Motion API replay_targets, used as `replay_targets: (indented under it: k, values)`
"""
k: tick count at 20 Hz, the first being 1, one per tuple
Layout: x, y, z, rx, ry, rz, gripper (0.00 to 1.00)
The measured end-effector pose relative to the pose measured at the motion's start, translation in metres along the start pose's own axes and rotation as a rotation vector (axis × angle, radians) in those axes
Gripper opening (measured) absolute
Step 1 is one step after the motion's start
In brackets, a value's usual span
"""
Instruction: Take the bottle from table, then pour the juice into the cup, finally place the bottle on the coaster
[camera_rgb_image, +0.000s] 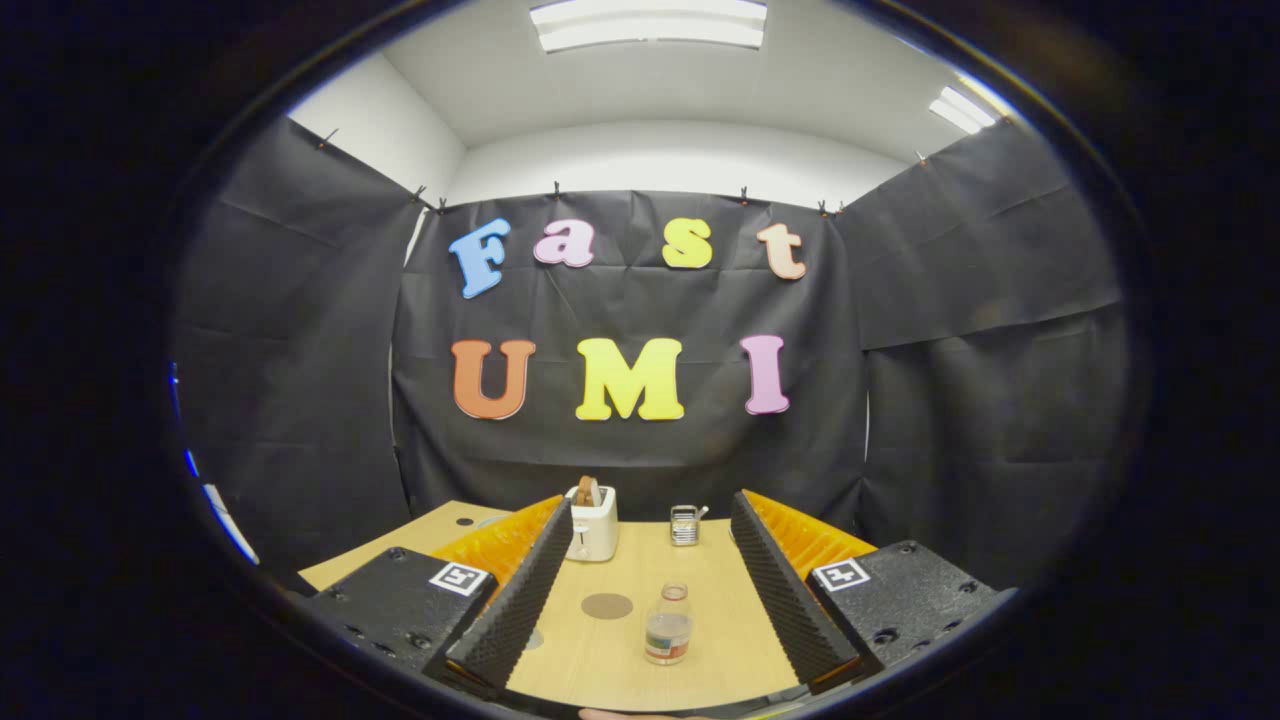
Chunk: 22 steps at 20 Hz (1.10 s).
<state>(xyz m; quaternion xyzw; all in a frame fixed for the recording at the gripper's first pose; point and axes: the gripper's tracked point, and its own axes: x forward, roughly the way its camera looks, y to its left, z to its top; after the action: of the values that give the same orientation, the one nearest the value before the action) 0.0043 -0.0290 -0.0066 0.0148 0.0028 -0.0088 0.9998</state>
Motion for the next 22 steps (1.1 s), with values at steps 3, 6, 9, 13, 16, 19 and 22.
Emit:
replay_targets:
  k: [3,6,9,13,16,19,22]
  values:
    - [0.003,-0.003,-0.006,0.001,0.0,0.002,1.0]
    - [0.007,-0.011,-0.011,-0.001,0.001,-0.009,1.0]
    - [0.013,-0.011,-0.017,0.003,-0.008,-0.001,1.0]
    - [0.021,-0.015,-0.029,0.0,-0.026,0.003,1.0]
    - [0.031,-0.023,-0.044,-0.015,-0.012,-0.02,1.0]
    - [0.042,-0.025,-0.056,-0.023,-0.011,-0.028,1.0]
    - [0.055,-0.026,-0.074,-0.01,-0.011,-0.011,1.0]
